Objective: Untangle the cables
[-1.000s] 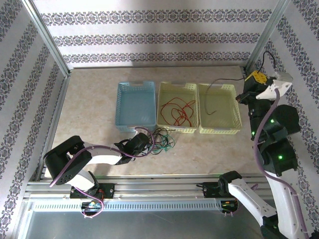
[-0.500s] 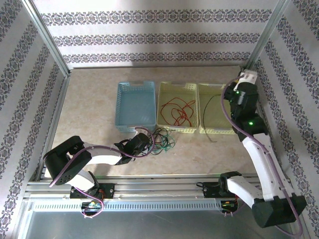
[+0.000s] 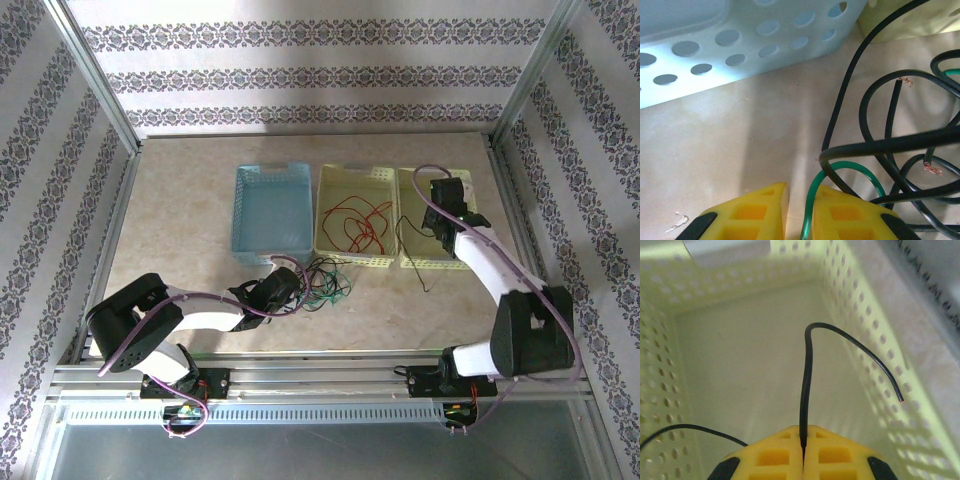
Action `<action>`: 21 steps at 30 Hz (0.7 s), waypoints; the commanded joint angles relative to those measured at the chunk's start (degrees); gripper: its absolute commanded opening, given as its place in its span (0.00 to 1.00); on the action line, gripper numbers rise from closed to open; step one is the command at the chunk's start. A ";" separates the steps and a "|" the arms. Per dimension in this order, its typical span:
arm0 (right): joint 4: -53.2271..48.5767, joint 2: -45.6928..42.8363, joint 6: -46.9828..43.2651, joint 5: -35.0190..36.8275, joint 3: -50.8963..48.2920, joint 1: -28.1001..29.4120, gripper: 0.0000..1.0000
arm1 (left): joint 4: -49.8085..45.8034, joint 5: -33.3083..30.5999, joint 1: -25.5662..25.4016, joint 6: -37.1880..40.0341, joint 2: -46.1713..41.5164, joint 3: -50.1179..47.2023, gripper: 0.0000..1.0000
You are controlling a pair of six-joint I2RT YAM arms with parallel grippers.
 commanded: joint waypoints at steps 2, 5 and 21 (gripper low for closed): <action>-5.87 3.98 4.88 -3.33 1.80 -0.74 0.35 | -7.71 1.99 -1.00 -0.31 0.55 -1.60 0.19; -6.46 0.26 5.55 -2.43 0.75 -0.58 0.49 | -8.08 1.95 -1.00 -0.31 0.23 -1.69 0.19; -17.95 -28.00 12.24 -20.95 -17.36 1.49 0.62 | -6.79 3.44 -1.09 1.38 5.25 1.42 0.19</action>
